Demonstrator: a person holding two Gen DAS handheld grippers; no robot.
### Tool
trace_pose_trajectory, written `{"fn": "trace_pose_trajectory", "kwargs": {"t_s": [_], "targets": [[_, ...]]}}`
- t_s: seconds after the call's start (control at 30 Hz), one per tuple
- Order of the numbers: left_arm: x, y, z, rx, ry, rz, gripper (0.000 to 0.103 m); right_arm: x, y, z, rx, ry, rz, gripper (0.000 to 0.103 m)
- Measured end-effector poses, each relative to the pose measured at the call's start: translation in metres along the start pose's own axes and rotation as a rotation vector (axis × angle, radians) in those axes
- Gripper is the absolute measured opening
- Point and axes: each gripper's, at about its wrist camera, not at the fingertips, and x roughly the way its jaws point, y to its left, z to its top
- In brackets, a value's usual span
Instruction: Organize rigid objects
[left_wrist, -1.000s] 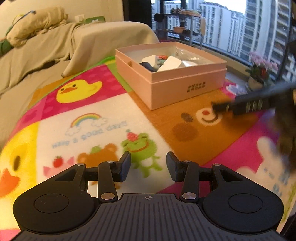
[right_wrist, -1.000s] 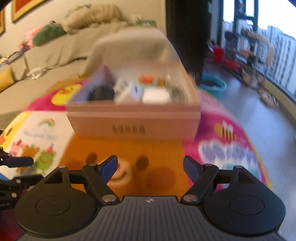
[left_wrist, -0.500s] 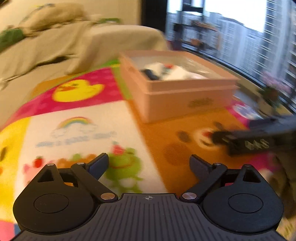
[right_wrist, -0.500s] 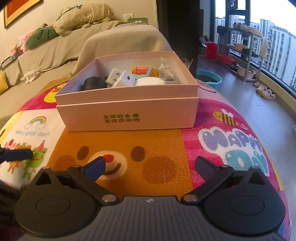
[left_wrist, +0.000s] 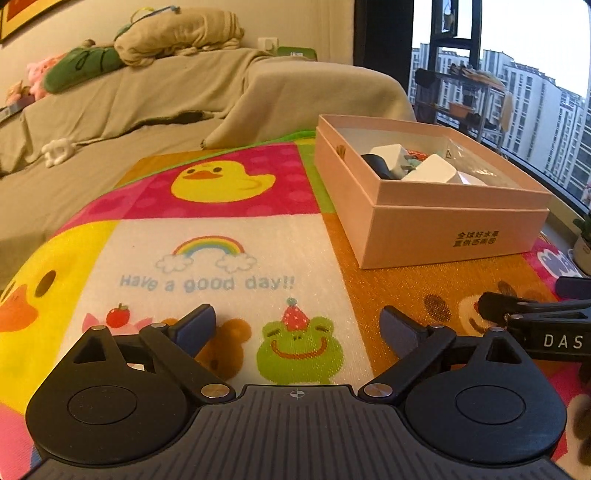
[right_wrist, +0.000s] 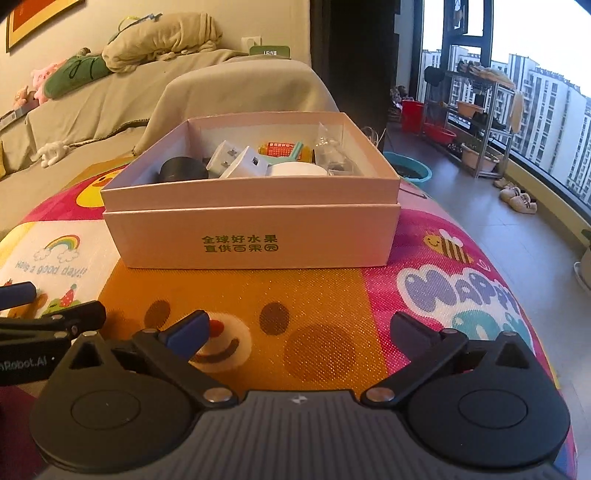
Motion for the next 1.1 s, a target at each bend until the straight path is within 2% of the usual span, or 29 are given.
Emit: {"fn": "trace_pose_trajectory", "kwargs": {"t_s": [1.1], "targets": [[0.0045,-0.0008,0.0022,0.009,0.0,0.0,0.101,0.003,0.0029,-0.0007,0.005,-0.011,-0.012,0.103]]}}
